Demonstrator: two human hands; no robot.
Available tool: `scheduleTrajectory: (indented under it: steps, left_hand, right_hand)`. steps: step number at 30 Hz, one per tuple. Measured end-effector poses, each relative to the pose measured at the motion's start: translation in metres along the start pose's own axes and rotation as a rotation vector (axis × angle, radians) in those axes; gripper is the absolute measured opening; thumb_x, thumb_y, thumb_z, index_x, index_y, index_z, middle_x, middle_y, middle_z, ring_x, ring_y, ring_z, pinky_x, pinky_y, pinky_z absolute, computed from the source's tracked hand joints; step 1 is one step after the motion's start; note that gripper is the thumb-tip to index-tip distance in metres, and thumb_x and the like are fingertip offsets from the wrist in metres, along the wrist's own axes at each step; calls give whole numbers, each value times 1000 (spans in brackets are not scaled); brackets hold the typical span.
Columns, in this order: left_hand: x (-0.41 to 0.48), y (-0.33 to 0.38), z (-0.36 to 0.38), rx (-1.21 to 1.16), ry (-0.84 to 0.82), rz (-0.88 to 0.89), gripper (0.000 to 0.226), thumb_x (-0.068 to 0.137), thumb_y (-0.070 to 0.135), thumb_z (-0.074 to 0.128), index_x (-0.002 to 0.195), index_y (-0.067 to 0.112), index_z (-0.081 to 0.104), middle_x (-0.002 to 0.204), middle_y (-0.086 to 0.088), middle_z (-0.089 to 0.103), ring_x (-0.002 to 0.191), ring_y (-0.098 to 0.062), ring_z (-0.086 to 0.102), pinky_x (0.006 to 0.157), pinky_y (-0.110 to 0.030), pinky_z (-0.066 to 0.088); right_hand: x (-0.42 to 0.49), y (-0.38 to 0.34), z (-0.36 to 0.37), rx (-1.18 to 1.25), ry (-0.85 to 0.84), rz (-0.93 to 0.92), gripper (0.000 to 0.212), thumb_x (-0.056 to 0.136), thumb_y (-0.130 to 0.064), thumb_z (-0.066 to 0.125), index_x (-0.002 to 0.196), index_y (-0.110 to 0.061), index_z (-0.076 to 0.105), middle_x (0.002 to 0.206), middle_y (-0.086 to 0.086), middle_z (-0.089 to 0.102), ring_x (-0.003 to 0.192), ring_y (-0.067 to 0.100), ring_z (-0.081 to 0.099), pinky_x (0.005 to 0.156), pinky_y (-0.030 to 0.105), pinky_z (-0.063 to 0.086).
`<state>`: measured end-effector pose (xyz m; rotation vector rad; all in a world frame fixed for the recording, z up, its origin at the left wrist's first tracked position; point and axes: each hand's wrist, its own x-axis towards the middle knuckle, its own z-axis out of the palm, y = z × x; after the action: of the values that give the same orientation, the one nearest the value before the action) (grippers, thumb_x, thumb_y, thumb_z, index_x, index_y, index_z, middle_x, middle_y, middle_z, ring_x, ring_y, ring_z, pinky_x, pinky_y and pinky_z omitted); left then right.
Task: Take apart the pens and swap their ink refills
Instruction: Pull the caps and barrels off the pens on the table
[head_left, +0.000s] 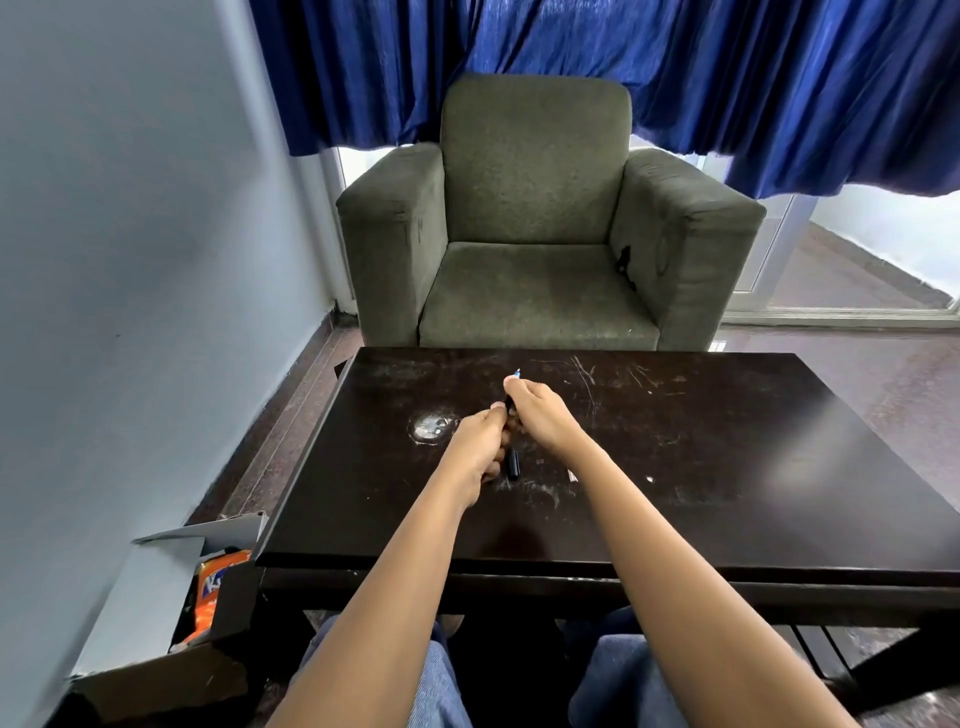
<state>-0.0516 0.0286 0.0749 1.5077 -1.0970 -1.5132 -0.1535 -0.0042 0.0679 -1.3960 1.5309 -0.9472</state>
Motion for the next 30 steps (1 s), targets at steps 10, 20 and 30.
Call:
scheduleTrajectory:
  steps: [10,20,30]
  left_hand:
    - [13,-13,-1,219,106,179,34,97,36,44,87,10,65,70,1,58,53,-12,45,46,-25,36]
    - [17,-6,1,117,118,192,38,101,31,39,82,13,68,69,0,64,57,-9,56,49,-18,47]
    - [24,5,-3,108,92,132,25,100,26,41,102,14,63,94,-6,73,75,-14,70,65,-27,58]
  right_hand:
    - [2,-2,0,501,3,244,29,93,-22,61,67,-12,53,57,1,52,47,12,50,42,23,49]
    - [0,-9,-4,665,-24,288,28,98,-8,46,79,-12,66,74,5,57,55,12,45,47,22,41]
    - [4,-13,-1,739,20,258,16,96,-4,51,97,-8,66,82,5,65,62,14,56,46,20,49]
